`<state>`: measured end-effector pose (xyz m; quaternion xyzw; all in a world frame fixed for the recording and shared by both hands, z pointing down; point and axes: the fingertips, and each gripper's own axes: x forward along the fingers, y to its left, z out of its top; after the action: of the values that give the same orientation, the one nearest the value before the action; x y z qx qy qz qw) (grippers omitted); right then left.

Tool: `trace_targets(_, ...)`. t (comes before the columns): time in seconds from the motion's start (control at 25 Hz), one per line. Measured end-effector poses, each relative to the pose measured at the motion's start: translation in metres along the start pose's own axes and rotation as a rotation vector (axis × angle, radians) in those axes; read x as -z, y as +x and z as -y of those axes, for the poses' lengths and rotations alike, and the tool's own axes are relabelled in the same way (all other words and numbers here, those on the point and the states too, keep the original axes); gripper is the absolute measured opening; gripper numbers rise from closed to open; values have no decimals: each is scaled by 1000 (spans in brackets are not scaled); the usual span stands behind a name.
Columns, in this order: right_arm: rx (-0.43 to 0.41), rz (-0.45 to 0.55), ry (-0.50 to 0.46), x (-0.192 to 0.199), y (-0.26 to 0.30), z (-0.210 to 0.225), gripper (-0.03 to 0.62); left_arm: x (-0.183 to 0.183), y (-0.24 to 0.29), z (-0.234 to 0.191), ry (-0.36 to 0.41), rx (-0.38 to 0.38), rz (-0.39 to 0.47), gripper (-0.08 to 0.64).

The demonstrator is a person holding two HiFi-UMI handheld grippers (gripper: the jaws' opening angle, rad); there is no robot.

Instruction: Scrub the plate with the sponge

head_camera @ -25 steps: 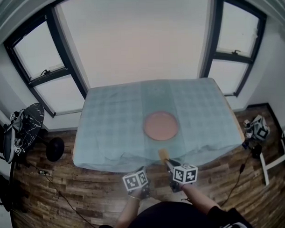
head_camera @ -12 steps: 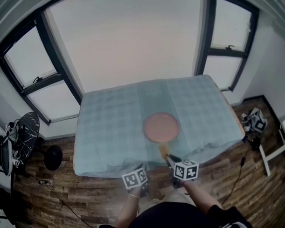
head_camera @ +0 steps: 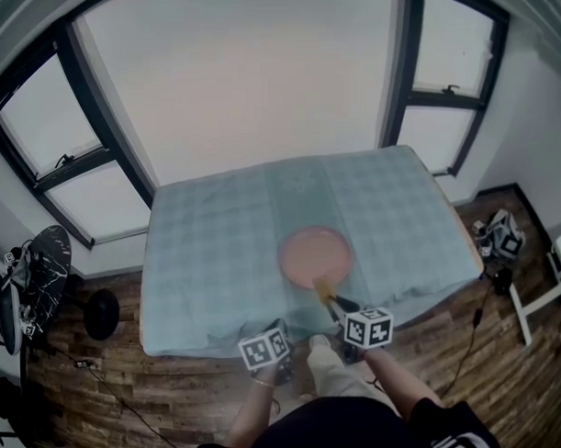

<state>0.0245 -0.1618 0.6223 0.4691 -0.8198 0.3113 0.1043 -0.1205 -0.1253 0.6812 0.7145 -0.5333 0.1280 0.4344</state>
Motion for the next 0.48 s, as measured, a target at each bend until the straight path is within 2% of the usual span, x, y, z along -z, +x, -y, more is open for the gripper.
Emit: trace_targets(0.48,26,-26,-11,-41,57,45,35,-50,57,-5,12,-20,-30,8)
